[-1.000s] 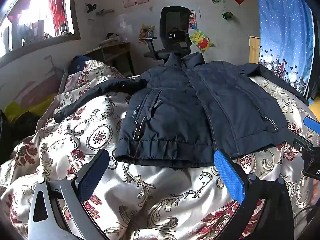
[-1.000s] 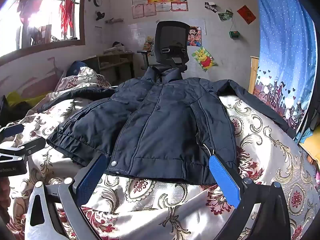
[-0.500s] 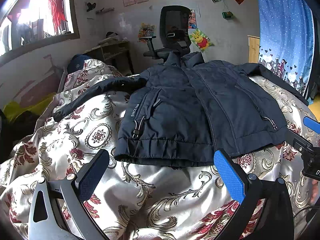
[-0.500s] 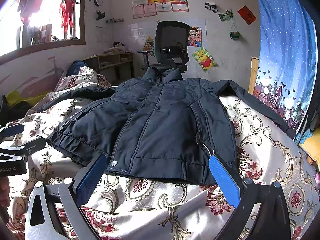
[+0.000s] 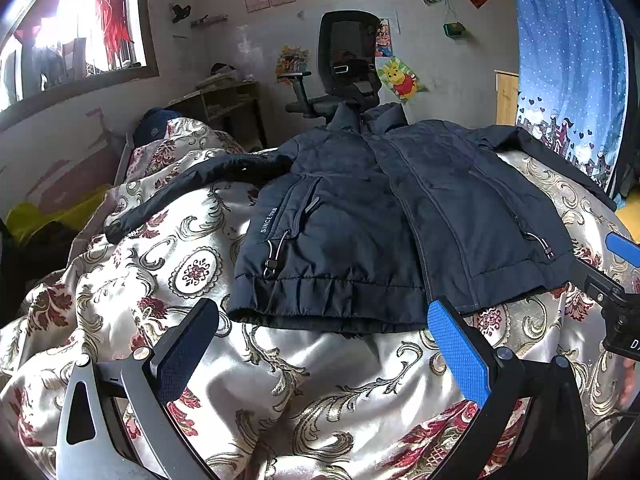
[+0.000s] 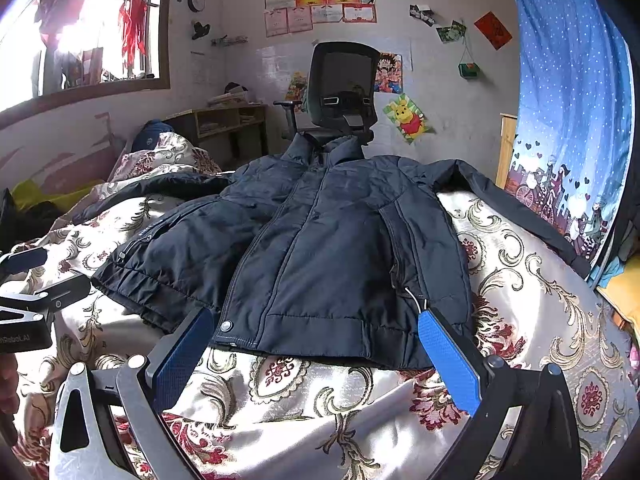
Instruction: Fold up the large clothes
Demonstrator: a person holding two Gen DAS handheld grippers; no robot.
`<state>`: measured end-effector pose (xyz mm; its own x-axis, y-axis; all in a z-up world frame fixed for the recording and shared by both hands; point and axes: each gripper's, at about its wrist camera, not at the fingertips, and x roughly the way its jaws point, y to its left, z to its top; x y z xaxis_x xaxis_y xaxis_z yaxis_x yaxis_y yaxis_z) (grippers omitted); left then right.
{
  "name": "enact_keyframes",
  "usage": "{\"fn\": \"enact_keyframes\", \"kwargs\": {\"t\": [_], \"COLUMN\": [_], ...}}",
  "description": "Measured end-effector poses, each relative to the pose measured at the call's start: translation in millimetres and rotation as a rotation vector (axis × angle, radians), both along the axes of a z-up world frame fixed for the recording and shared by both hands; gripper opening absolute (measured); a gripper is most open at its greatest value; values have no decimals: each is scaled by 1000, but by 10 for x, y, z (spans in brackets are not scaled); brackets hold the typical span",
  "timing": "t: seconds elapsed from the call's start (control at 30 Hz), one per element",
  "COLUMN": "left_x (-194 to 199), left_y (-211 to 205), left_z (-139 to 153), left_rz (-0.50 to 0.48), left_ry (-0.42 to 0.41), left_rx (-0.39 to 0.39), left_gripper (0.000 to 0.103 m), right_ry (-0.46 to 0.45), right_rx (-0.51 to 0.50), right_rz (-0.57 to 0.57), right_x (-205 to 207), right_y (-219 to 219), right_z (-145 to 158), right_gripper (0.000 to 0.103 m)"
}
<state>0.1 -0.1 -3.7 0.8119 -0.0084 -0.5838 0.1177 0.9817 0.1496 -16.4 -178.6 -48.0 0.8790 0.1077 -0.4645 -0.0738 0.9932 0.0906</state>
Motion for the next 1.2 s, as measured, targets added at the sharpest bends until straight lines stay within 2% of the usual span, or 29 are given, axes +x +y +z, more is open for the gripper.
{"fn": "enact_keyframes", "kwargs": {"t": [1.2], "left_x": [10], "left_y": [7], "left_z": [-40], "left_rz": [1], "left_ry": [5], "left_rx": [-2], "left_gripper": [102], "right_ry": [3], "right_rx": [-4], "right_rz": [0], "right_x": [6], "right_y": [4], "right_z": [-12], "right_gripper": [103]}}
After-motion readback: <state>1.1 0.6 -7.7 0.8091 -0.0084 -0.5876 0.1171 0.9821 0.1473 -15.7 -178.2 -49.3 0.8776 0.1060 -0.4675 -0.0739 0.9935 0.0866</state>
